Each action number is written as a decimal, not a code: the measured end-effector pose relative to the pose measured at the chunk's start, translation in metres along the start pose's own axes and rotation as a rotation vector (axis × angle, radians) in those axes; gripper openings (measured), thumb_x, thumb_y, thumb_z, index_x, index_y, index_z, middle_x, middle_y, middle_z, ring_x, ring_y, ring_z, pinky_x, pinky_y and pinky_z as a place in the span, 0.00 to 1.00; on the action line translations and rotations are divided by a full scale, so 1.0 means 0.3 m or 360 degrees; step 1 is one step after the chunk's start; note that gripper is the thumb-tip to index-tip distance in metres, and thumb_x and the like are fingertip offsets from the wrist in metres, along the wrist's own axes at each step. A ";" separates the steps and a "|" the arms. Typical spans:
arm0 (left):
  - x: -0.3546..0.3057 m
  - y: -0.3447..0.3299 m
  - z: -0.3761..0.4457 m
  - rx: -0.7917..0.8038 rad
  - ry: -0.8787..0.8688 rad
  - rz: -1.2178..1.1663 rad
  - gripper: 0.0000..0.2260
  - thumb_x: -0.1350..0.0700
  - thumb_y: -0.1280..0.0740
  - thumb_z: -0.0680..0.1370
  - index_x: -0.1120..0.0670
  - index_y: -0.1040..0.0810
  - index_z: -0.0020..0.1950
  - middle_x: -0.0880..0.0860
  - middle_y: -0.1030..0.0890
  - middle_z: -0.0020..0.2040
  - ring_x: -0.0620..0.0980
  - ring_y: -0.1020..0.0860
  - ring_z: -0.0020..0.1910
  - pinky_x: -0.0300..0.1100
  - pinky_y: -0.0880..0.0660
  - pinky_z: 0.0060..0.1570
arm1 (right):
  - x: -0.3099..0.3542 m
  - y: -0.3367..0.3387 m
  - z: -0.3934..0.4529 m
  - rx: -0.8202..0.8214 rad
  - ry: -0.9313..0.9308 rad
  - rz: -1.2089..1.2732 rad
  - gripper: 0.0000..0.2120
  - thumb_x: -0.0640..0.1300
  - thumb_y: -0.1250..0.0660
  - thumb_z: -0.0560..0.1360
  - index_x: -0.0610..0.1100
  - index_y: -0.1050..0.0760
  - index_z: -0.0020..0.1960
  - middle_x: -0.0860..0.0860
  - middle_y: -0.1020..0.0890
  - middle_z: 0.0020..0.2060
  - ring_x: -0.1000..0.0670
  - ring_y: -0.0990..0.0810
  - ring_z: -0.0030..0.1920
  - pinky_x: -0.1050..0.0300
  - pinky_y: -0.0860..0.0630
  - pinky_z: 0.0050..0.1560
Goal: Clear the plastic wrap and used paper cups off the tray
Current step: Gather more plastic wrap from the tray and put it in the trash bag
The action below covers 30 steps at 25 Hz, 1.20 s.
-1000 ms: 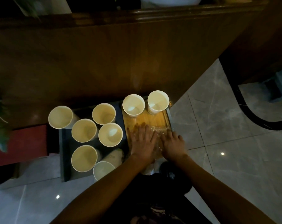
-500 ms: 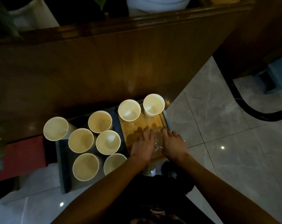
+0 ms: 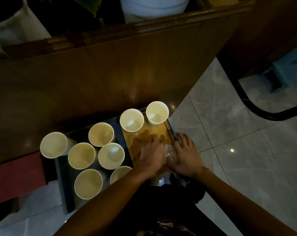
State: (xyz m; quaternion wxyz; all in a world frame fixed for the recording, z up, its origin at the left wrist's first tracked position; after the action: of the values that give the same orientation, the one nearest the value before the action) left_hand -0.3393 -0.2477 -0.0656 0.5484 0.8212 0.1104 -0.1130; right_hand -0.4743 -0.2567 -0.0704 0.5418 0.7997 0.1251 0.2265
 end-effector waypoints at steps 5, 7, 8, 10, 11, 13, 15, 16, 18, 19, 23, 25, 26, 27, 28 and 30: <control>-0.058 0.051 0.003 0.0008 0.0057 -0.0399 0.08 0.52 0.34 0.73 0.50 0.19 0.50 0.51 0.26 0.57 0.53 0.22 0.50 0.49 0.24 0.49 | -0.003 0.004 -0.049 -0.0006 -0.0272 0.0799 0.32 0.60 0.26 0.68 0.51 0.37 0.64 0.47 0.19 0.57 0.42 0.18 0.56 0.53 0.23 0.49; -0.089 0.063 0.003 0.0016 0.0072 -0.0635 0.09 0.55 0.36 0.74 0.52 0.18 0.51 0.52 0.22 0.55 0.54 0.21 0.50 0.49 0.22 0.51 | 0.012 0.019 -0.077 -0.0117 -0.0352 0.1014 0.30 0.56 0.29 0.70 0.56 0.40 0.67 0.53 0.17 0.49 0.48 0.15 0.47 0.58 0.25 0.42; -0.102 0.063 0.000 0.0042 0.0106 -0.0752 0.10 0.56 0.36 0.74 0.53 0.17 0.52 0.53 0.20 0.54 0.54 0.20 0.51 0.48 0.22 0.52 | 0.018 0.031 -0.092 -0.0207 -0.0343 0.1077 0.31 0.54 0.32 0.71 0.57 0.40 0.71 0.54 0.17 0.47 0.51 0.15 0.44 0.60 0.24 0.40; -0.120 0.056 -0.018 0.0119 0.0224 -0.1031 0.11 0.58 0.35 0.74 0.52 0.18 0.54 0.53 0.17 0.52 0.54 0.19 0.51 0.46 0.22 0.51 | 0.025 0.059 -0.118 -0.0422 -0.0274 0.1101 0.32 0.44 0.35 0.74 0.56 0.37 0.76 0.52 0.14 0.44 0.54 0.15 0.39 0.61 0.21 0.37; -0.129 0.048 -0.032 0.0161 0.0287 -0.1185 0.12 0.58 0.35 0.73 0.52 0.19 0.55 0.53 0.17 0.52 0.54 0.19 0.52 0.46 0.22 0.51 | 0.022 0.071 -0.129 -0.0514 -0.0263 0.1125 0.32 0.38 0.35 0.74 0.53 0.33 0.76 0.51 0.13 0.44 0.54 0.14 0.41 0.61 0.19 0.39; -0.157 0.031 -0.062 0.0259 0.0362 -0.1427 0.13 0.58 0.36 0.73 0.51 0.23 0.57 0.52 0.18 0.53 0.53 0.20 0.52 0.47 0.22 0.51 | 0.006 0.086 -0.154 -0.0643 -0.0290 0.1256 0.28 0.32 0.36 0.73 0.49 0.25 0.71 0.52 0.13 0.51 0.57 0.14 0.50 0.63 0.18 0.49; -0.197 0.008 -0.095 0.0404 0.0406 -0.1660 0.14 0.55 0.34 0.74 0.52 0.29 0.59 0.51 0.21 0.52 0.49 0.21 0.50 0.43 0.24 0.43 | -0.018 0.090 -0.190 -0.0727 -0.0369 0.1428 0.21 0.33 0.36 0.73 0.45 0.19 0.63 0.54 0.13 0.53 0.56 0.15 0.55 0.58 0.18 0.55; -0.220 -0.001 -0.112 0.0470 0.0422 -0.1790 0.15 0.54 0.33 0.75 0.52 0.30 0.59 0.49 0.22 0.50 0.45 0.22 0.47 0.39 0.26 0.39 | -0.032 0.090 -0.208 -0.0765 -0.0457 0.1509 0.18 0.34 0.36 0.73 0.44 0.17 0.60 0.54 0.13 0.51 0.55 0.14 0.53 0.55 0.17 0.53; -0.268 -0.023 -0.141 0.0521 0.0465 -0.2019 0.15 0.50 0.31 0.73 0.50 0.30 0.56 0.48 0.23 0.48 0.41 0.23 0.44 0.33 0.28 0.32 | -0.063 0.081 -0.246 -0.0834 -0.0690 0.1680 0.13 0.34 0.36 0.73 0.43 0.16 0.52 0.52 0.13 0.43 0.52 0.13 0.46 0.53 0.15 0.45; -0.288 -0.037 -0.155 0.0506 0.0489 -0.2100 0.15 0.47 0.31 0.71 0.48 0.30 0.54 0.48 0.22 0.49 0.41 0.22 0.43 0.31 0.28 0.31 | -0.073 0.078 -0.264 -0.0875 -0.0794 0.1741 0.12 0.33 0.36 0.74 0.44 0.17 0.49 0.52 0.13 0.40 0.52 0.13 0.42 0.55 0.16 0.40; -0.330 -0.126 -0.222 0.0395 0.0706 -0.2322 0.24 0.29 0.29 0.64 0.39 0.23 0.55 0.42 0.17 0.50 0.39 0.18 0.47 0.39 0.22 0.45 | -0.075 0.076 -0.312 -0.0947 -0.1044 0.1795 0.14 0.31 0.35 0.77 0.49 0.20 0.42 0.52 0.14 0.37 0.54 0.15 0.37 0.61 0.20 0.33; -0.344 -0.176 -0.246 0.0449 0.0813 -0.2473 0.25 0.26 0.29 0.63 0.35 0.22 0.56 0.40 0.17 0.52 0.40 0.17 0.51 0.46 0.21 0.51 | -0.075 0.053 -0.328 -0.0939 -0.1190 0.1787 0.13 0.33 0.34 0.78 0.48 0.21 0.40 0.49 0.15 0.35 0.51 0.15 0.36 0.54 0.19 0.34; -0.346 -0.190 -0.258 0.0461 0.0847 -0.2478 0.27 0.24 0.29 0.62 0.34 0.22 0.57 0.40 0.17 0.53 0.42 0.18 0.53 0.48 0.21 0.53 | -0.078 0.034 -0.338 -0.0953 -0.1299 0.1807 0.13 0.34 0.34 0.78 0.48 0.21 0.39 0.49 0.16 0.33 0.51 0.16 0.36 0.53 0.19 0.36; -0.343 -0.200 -0.271 0.0443 0.0869 -0.2457 0.28 0.23 0.29 0.61 0.33 0.22 0.57 0.39 0.17 0.53 0.42 0.18 0.55 0.48 0.21 0.54 | -0.077 0.018 -0.347 -0.0965 -0.1398 0.1827 0.14 0.34 0.34 0.78 0.49 0.22 0.38 0.50 0.16 0.33 0.53 0.16 0.35 0.55 0.19 0.36; -0.341 -0.208 -0.284 0.0406 0.0891 -0.2453 0.30 0.23 0.29 0.59 0.32 0.22 0.57 0.39 0.17 0.54 0.42 0.18 0.55 0.49 0.21 0.55 | -0.075 0.005 -0.355 -0.0976 -0.1471 0.1840 0.15 0.34 0.34 0.78 0.50 0.22 0.37 0.51 0.17 0.32 0.55 0.17 0.35 0.59 0.20 0.36; -0.367 -0.231 -0.314 0.0400 0.0931 -0.2486 0.32 0.23 0.28 0.57 0.31 0.23 0.58 0.41 0.17 0.54 0.45 0.19 0.56 0.51 0.21 0.57 | -0.081 -0.011 -0.388 -0.0994 -0.1572 0.1851 0.15 0.33 0.34 0.79 0.49 0.23 0.38 0.52 0.17 0.34 0.52 0.17 0.38 0.60 0.21 0.37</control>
State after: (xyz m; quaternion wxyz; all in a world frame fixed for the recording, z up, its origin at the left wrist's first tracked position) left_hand -0.4591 -0.1408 -0.0573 0.1664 0.5600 0.7708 -0.2539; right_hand -0.5532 -0.1721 -0.0430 0.5280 0.5566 -0.6305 0.1175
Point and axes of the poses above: each hand's wrist, its own z-axis towards the middle knuckle, its own y-axis out of the back of the hand, x = y × z, the point moved 6 cm from there along z, towards the middle knuckle
